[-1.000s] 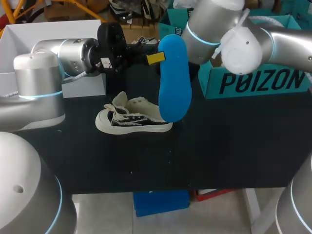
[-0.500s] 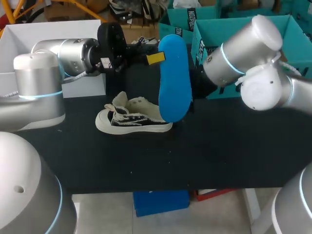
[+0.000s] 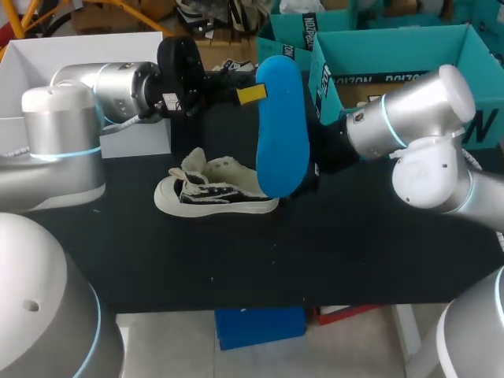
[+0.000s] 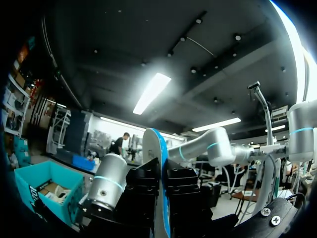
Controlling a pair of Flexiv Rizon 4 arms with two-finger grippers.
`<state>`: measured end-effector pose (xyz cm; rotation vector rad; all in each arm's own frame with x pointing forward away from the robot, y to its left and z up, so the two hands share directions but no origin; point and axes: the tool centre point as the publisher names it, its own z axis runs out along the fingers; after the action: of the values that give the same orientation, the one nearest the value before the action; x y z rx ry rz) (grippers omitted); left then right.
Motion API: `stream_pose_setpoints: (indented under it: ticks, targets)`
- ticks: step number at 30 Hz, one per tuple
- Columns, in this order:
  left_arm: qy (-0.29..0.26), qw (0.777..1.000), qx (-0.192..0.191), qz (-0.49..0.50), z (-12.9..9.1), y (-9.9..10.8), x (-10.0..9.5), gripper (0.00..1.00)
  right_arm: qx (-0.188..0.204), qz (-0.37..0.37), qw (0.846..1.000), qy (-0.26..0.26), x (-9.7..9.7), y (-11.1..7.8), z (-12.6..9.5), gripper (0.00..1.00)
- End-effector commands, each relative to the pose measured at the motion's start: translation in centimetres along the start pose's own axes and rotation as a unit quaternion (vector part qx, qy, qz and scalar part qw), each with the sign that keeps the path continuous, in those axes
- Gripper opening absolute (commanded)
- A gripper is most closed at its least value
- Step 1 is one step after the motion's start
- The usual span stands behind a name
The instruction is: Take the shoe out of the shoebox, open the shoe tongue, remove and reinsert the insole, then place the shoe into the shoebox
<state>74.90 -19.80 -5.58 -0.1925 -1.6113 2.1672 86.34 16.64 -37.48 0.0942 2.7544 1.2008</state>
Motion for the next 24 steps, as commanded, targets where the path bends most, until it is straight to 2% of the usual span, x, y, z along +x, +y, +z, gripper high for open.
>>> stream_pose_setpoints:
  ticks: [1, 15, 18, 24]
  targets:
    - [0.000, 1.000, 0.001, 0.001, 0.0, 0.1, 0.1, 0.00, -0.036, 0.001, 0.999, -0.002, 0.1, -0.6, 0.7, 1.00]
    - [0.000, 1.000, 0.001, 0.001, 0.0, 0.1, 0.1, 0.00, -0.030, 0.003, 1.000, 0.004, -0.1, -0.8, 0.7, 1.00]
    - [0.000, 1.000, 0.001, 0.001, 0.0, 0.1, 0.1, 0.00, -0.009, -0.002, 1.000, 0.011, -0.3, -0.6, 0.5, 1.00]
    - [0.000, 1.000, 0.001, 0.001, 0.0, 0.1, 0.1, 0.00, 0.081, -0.021, 0.996, 0.025, -1.3, 0.4, -0.2, 1.00]
